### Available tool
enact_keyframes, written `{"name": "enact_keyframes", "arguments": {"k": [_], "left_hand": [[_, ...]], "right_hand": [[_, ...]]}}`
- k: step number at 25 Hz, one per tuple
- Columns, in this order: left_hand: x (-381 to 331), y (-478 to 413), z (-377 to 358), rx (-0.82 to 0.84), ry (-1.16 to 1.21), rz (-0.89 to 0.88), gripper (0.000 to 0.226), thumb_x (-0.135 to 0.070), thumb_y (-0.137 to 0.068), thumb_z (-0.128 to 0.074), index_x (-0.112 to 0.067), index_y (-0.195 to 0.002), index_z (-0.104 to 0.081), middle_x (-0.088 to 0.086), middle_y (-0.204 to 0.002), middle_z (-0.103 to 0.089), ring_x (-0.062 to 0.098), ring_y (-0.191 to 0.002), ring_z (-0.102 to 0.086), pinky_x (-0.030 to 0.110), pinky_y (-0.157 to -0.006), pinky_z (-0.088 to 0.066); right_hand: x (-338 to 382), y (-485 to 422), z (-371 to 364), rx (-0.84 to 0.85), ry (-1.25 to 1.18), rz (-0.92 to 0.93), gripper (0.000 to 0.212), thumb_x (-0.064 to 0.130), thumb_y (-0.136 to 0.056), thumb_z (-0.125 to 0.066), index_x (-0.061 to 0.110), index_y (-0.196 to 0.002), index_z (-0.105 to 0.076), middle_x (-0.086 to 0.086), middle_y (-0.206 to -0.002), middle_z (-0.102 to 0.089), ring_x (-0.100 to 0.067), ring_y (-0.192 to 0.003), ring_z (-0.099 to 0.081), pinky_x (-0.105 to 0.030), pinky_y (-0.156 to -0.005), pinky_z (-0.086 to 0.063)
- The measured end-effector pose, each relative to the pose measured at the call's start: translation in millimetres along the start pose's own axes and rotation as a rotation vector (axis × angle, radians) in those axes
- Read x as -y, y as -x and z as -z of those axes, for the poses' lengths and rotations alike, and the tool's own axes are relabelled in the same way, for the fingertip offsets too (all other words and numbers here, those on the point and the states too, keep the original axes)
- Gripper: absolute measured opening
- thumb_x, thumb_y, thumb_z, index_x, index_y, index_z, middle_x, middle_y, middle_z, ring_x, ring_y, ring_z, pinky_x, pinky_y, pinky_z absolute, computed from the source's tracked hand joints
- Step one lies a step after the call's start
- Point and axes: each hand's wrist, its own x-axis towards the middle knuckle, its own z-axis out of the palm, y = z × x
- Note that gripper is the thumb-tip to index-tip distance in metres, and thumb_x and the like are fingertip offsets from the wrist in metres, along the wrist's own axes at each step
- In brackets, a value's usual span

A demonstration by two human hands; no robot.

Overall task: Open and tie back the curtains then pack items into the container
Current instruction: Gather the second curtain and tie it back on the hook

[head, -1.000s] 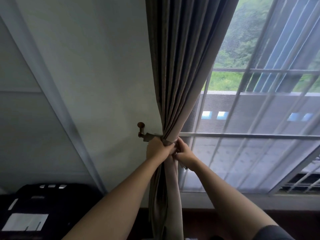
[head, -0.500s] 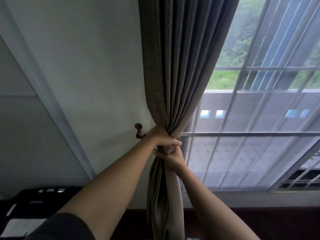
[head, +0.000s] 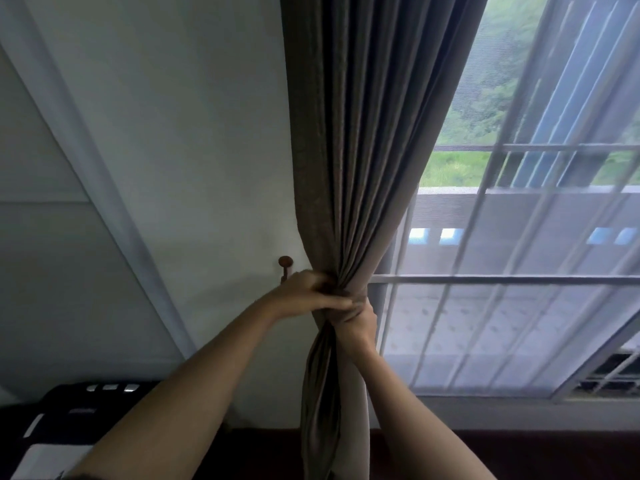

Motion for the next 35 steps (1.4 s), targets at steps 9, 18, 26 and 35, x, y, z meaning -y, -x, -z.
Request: {"name": "enact_keyframes", "arguments": {"k": [9, 18, 26, 35], "left_hand": [[90.3, 0.1, -56.6, -0.338, 0.472, 0.303, 0.032, -0.013, -0.099, -0.039, -0.011, -0.124, -0.058, 0.005, -0.126, -0.058, 0.018, -0.116, -0.054, 0.032, -0.1, -0.041], [93.4, -14.2, -71.8, -0.34, 0.521, 0.149, 0.019, -0.021, -0.093, -0.051, -0.016, -0.091, -0.07, 0.008, -0.097, -0.071, 0.012, -0.086, -0.061, 0.027, -0.078, -0.046], [71.9, -9.7, -77.7, -0.051, 0.64, 0.15, 0.021, -0.002, -0.093, -0.047, -0.002, -0.106, -0.063, 0.014, -0.095, -0.069, 0.021, -0.085, -0.063, 0.025, -0.077, -0.051], [72.9, -5.4, -60.2, 0.183, 0.713, 0.239, 0.024, 0.0, -0.095, -0.04, -0.016, -0.092, -0.058, -0.001, -0.07, -0.056, 0.01, -0.064, -0.045, 0.02, -0.052, -0.037]], "right_hand": [[-9.1, 0.0, 1.1, -0.003, 0.036, 0.035, 0.045, 0.022, -0.075, -0.071, 0.015, -0.117, -0.057, 0.003, -0.09, -0.06, -0.014, -0.082, -0.058, -0.026, -0.069, -0.045], [-15.1, -2.8, 4.6, -0.02, 0.05, 0.077, 0.041, 0.019, -0.074, -0.07, 0.014, -0.114, -0.06, 0.007, -0.085, -0.059, -0.012, -0.079, -0.058, -0.025, -0.068, -0.045], [-23.6, -1.0, 19.9, -0.031, 0.031, 0.102, 0.031, 0.018, -0.077, -0.072, 0.016, -0.106, -0.06, 0.013, -0.083, -0.059, -0.002, -0.076, -0.058, -0.013, -0.061, -0.044], [-22.7, -5.0, 29.1, 0.173, 0.13, 0.032, 0.03, 0.032, -0.073, -0.075, 0.022, -0.099, -0.063, 0.004, -0.087, -0.065, -0.011, -0.081, -0.064, -0.03, -0.071, -0.055]]}}
